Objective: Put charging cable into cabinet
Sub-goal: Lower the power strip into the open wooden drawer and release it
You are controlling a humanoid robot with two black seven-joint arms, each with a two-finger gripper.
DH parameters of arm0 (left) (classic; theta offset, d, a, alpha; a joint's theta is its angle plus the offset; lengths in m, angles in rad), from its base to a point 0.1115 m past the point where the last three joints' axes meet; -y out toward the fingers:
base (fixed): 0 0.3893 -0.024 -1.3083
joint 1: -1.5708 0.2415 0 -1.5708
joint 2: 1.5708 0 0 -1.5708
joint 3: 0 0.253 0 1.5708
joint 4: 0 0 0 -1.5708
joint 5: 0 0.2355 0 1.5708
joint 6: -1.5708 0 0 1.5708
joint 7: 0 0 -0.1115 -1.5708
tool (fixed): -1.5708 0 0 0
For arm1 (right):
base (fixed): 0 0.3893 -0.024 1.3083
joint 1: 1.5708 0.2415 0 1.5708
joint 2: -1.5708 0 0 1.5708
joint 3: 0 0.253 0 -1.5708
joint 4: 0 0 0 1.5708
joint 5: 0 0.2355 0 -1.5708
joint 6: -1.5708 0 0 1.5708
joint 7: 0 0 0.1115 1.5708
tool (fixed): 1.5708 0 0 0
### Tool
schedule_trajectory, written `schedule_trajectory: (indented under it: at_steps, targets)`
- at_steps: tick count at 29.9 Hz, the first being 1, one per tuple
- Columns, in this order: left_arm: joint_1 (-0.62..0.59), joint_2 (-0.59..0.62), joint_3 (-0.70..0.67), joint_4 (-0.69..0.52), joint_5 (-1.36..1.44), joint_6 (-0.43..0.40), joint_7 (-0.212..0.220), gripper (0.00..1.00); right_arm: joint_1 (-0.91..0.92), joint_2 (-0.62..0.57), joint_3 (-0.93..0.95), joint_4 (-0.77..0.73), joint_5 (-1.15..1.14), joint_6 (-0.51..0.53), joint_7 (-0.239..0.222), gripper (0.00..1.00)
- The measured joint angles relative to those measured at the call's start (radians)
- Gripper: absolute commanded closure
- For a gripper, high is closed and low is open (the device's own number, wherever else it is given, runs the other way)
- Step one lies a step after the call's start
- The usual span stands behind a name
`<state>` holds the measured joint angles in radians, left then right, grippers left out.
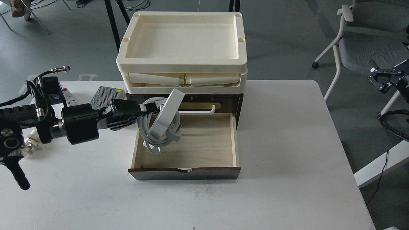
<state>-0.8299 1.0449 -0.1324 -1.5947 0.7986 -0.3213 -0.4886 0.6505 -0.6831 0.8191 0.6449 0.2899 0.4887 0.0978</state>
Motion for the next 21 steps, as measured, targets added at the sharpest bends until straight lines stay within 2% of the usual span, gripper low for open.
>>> schedule_trajectory:
  at_steps: [13,21]
  targets:
    - [0.142,-0.218,-0.002,0.222,-0.044,0.037,0.0,1.0,-0.003,0.0,0.0,-0.001,0.001,0.0,0.0,0.0]
    - [0.172,-0.301,-0.003,0.343,-0.054,0.037,0.0,1.0,-0.005,0.0,0.0,-0.001,0.001,0.0,-0.001,0.0]
